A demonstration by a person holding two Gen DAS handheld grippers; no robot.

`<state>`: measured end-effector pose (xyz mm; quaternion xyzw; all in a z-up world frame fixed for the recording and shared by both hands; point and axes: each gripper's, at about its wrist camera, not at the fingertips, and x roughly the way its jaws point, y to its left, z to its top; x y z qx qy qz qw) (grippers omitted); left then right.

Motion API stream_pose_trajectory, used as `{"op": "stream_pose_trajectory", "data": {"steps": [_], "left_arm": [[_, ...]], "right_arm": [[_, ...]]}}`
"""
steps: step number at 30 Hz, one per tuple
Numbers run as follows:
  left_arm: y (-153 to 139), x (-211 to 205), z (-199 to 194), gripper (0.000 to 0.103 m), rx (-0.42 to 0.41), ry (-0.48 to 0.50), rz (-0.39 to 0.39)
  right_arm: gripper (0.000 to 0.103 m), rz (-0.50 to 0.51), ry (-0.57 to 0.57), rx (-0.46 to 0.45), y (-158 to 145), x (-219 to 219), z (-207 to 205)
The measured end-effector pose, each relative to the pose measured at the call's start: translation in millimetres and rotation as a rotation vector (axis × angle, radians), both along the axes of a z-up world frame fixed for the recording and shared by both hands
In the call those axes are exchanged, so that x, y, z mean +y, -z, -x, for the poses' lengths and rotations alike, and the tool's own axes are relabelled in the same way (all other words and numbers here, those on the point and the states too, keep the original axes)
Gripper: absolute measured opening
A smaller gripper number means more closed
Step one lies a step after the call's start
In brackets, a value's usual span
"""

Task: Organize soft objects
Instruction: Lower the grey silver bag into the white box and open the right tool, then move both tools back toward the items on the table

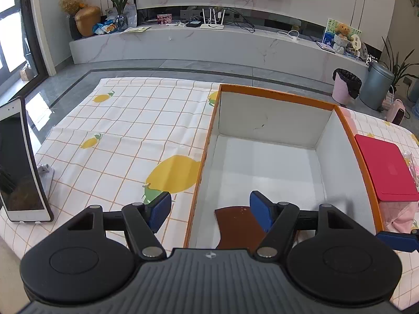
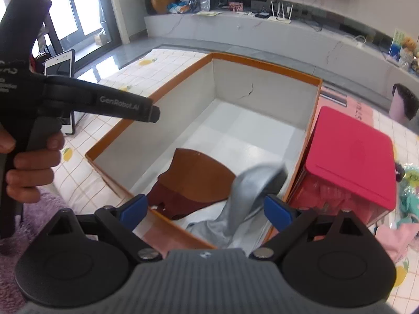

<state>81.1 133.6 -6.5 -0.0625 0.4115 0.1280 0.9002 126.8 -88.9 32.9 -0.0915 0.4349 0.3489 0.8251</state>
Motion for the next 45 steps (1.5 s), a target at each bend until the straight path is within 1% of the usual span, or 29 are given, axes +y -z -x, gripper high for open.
{"op": "stream_pose_trajectory", "data": {"steps": [5,9,12,17,21,24,28,30,34,38,42,45], "left_arm": [[0.7,-3.4,-0.1,0.081,0.002,0.01,-0.015],[0.0,-6.2,0.2,0.081,0.0,0.016,-0.026],[-0.7,-8.2,0.8,0.081,-0.005,0.019,-0.031],[-3.6,-15.6,0.6,0.081,-0.014,0.029,-0.039],[-9.1,-24.5,1.4,0.081,-0.03,0.046,-0.039],[-17.4,-35.2,-0.5,0.081,-0.043,0.049,-0.045],[-33.3,-58.3,-1.1,0.081,-0.096,0.104,-0.031],[-40.6,-71.6,-1.9,0.081,-0.12,0.131,-0.031],[-46.0,-101.0,-2.0,0.081,-0.145,0.21,-0.027],[-36.7,-141.3,1.0,0.082,-0.149,0.262,-0.012],[-20.9,-186.9,5.1,0.082,-0.145,0.358,-0.053],[-13.7,-218.2,8.5,0.082,-0.153,0.453,-0.057]], "right_arm": [[0.097,-0.033,0.027,-0.011,-10.1,-8.7,2.6],[0.097,-0.061,0.046,-0.022,-18.1,-17.7,1.2],[0.097,-0.062,0.063,-0.038,-22.6,-26.3,-0.8],[0.097,-0.075,0.128,-0.073,-33.4,-49.6,-8.4],[0.098,-0.054,0.172,-0.122,-44.0,-76.9,-12.7],[0.098,-0.024,0.248,-0.195,-56.3,-108.8,-15.7],[0.1,-0.017,0.402,-0.221,-66.2,-159.5,-21.0],[0.1,0.005,0.451,-0.229,-66.2,-179.1,-23.3],[0.1,0.045,0.541,-0.214,-60.2,-219.2,-30.6],[0.1,0.024,0.656,-0.173,-47.5,-266.6,-45.9],[0.1,0.025,0.854,-0.053,-16.9,-317.4,-73.0],[0.1,0.017,0.985,0.062,15.0,-352.9,-89.0]]}}
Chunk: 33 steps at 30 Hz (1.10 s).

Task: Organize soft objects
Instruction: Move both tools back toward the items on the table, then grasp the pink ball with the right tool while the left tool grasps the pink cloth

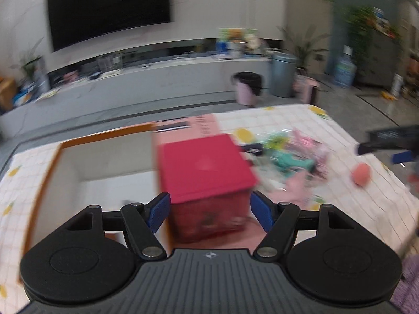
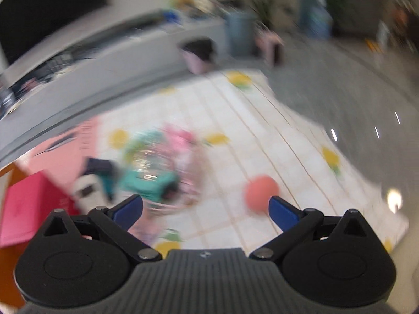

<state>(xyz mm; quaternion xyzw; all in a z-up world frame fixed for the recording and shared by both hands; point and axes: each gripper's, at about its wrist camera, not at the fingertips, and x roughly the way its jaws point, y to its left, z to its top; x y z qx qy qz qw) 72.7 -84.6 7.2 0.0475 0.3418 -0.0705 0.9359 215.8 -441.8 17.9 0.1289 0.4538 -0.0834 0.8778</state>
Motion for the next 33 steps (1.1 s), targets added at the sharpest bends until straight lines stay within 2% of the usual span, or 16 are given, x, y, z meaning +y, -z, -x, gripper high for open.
{"op": "stream_pose_trajectory", "data": {"steps": [3,8,14,17,22,24,25,27,31,33], "left_arm": [[9.4,-22.5,-1.7,0.082,0.017,0.069,0.021],[31.0,-45.8,-1.9,0.082,0.038,0.129,0.044],[54.2,-57.3,7.7,0.082,0.032,0.118,-0.002],[62.6,-60.6,8.4,0.082,0.041,0.134,0.011],[68.2,-71.9,12.4,0.082,0.023,0.184,0.002],[70.2,-77.9,15.9,0.082,0.02,0.224,0.002],[71.7,-81.2,16.6,0.082,0.022,0.235,0.004],[74.4,-86.6,18.4,0.082,0.02,0.243,0.008],[81.1,-97.3,20.9,0.082,-0.026,0.269,-0.009],[84.8,-103.0,21.3,0.082,-0.068,0.275,-0.048]], "right_arm": [[0.1,-0.067,0.093,0.048,28.3,-26.1,-7.5],[0.1,-0.191,0.151,0.059,58.1,-45.1,-27.7],[0.1,-0.107,0.136,0.111,74.7,-46.5,-48.7],[0.089,-0.089,0.148,0.141,85.8,-52.3,-53.0],[0.084,-0.097,0.146,0.159,95.1,-53.9,-55.8],[0.07,-0.11,0.144,0.145,94.5,-53.9,-55.5],[0.067,-0.112,0.148,0.138,93.8,-54.2,-54.5],[0.047,-0.069,0.152,0.134,91.7,-54.5,-52.9],[0.046,-0.062,0.127,0.133,89.6,-55.9,-48.5],[0.046,-0.05,0.115,0.126,84.0,-54.8,-45.2]]}}
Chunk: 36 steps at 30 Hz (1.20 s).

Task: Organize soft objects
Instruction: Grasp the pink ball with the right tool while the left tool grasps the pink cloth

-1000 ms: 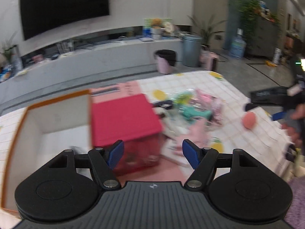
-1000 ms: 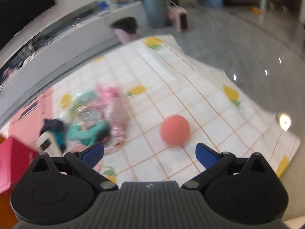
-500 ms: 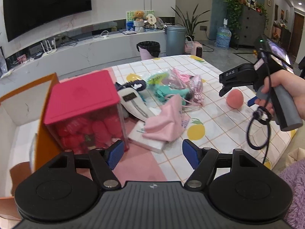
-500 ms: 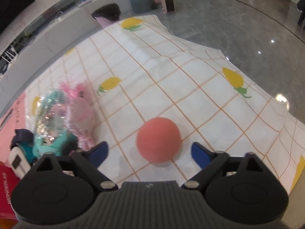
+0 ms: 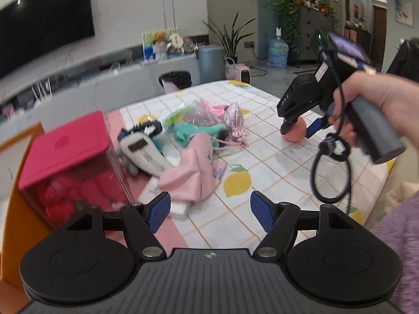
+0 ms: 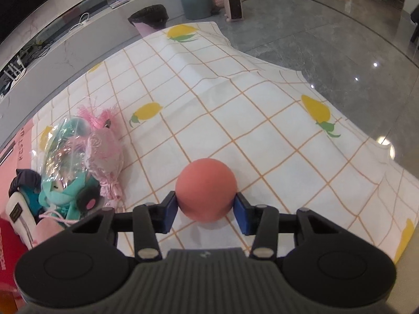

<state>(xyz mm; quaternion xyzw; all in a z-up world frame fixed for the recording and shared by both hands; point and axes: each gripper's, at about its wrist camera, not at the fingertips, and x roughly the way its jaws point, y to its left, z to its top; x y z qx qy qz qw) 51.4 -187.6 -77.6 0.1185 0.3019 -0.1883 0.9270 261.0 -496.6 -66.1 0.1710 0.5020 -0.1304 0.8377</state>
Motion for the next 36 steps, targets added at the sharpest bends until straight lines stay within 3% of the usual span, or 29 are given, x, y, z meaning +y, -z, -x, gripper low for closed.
{"op": "stream_pose_trajectory", "data": {"steps": [3,8,14,21,25,26,32,36], "left_arm": [[6.2,-11.0,-1.6,0.082,-0.083,0.007,-0.072],[21.4,-31.5,-25.1,0.082,-0.079,-0.014,-0.152],[34.7,-41.1,-60.0,0.082,-0.02,-0.055,-0.066],[46.6,-41.1,-85.1,0.078,0.008,-0.11,-0.085],[53.8,-32.2,-92.7,0.076,0.055,-0.151,-0.038],[54.3,-31.1,-91.7,0.075,0.052,-0.153,-0.03],[50.4,-29.5,-86.6,0.041,0.044,-0.164,-0.054],[38.5,-9.9,-80.4,0.02,0.096,-0.162,0.072]], "right_arm": [[0.046,0.015,-0.013,-0.034,-15.6,1.6,7.7],[0.048,0.024,-0.065,-0.071,-34.7,10.0,18.4],[0.049,0.016,-0.154,-0.082,-36.0,24.8,17.1],[0.05,-0.043,-0.173,-0.11,-37.2,25.9,14.3],[0.05,-0.045,-0.18,-0.118,-39.7,26.4,15.1],[0.05,-0.043,-0.181,-0.117,-39.4,26.2,15.0],[0.05,-0.016,-0.179,-0.099,-37.2,25.3,15.6],[0.05,0.002,-0.187,-0.086,-35.6,28.1,15.9]]}}
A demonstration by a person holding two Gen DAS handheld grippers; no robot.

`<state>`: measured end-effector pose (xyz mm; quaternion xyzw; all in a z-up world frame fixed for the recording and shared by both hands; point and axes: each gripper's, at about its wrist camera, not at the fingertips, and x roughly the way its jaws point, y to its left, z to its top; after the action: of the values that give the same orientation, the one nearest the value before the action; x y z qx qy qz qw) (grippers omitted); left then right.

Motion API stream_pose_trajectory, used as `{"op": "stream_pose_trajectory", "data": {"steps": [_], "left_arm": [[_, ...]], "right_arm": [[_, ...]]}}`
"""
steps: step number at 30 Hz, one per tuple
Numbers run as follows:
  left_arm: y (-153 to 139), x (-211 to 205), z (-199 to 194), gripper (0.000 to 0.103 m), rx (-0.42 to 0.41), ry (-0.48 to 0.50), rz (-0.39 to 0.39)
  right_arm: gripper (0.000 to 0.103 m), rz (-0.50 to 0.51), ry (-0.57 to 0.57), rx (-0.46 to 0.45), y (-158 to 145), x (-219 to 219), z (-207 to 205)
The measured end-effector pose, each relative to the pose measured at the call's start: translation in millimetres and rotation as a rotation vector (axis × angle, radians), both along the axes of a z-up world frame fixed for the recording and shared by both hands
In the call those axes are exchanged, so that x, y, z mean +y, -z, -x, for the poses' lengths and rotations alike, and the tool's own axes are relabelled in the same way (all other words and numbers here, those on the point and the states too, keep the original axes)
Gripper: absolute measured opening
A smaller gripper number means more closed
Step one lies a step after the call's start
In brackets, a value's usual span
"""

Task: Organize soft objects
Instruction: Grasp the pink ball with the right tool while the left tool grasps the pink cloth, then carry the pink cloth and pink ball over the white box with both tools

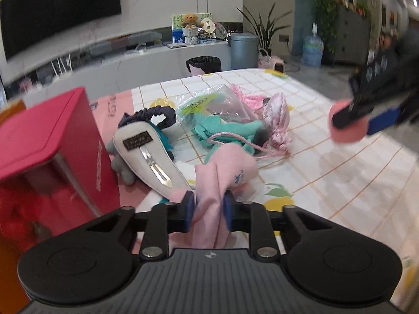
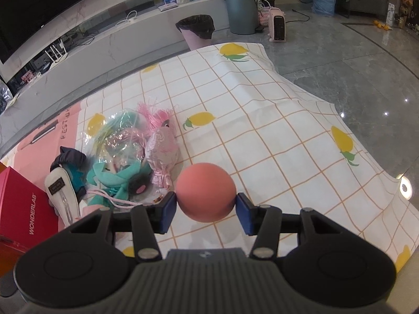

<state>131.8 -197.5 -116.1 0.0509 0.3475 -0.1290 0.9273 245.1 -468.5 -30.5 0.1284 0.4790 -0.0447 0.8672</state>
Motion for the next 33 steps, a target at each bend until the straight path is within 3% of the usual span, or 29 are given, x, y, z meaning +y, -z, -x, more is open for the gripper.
{"op": "stream_pose_trajectory", "data": {"steps": [4,7,14,19,22,26,30,33], "left_arm": [[-7.8,14.2,11.7,0.012,0.03,0.056,0.103],[-16.4,16.7,20.5,0.012,0.003,0.056,0.111],[-21.8,23.1,13.1,0.012,0.092,-0.005,0.127],[-13.5,29.2,6.3,0.012,0.137,-0.046,0.11],[-14.5,35.8,6.3,0.012,0.148,-0.045,0.153],[-15.8,45.1,3.1,0.012,0.168,-0.061,0.214],[-13.6,53.8,-1.1,0.012,0.211,-0.038,0.292],[-13.8,56.4,-2.5,0.013,0.216,-0.042,0.306]], "right_arm": [[0.05,0.024,-0.017,0.001,-0.4,4.2,0.0],[0.05,0.027,-0.027,0.003,-0.6,5.9,0.2],[0.052,0.029,-0.052,0.027,4.9,8.3,-1.9],[0.065,-0.097,-0.008,0.08,18.6,2.2,-10.5],[0.074,-0.17,-0.055,0.073,18.1,9.0,-12.4],[0.076,-0.198,-0.118,0.109,26.4,28.2,-20.9],[0.076,-0.113,-0.166,0.163,36.6,47.4,-25.9],[0.076,-0.081,-0.202,0.198,40.8,53.6,-25.4]]}}
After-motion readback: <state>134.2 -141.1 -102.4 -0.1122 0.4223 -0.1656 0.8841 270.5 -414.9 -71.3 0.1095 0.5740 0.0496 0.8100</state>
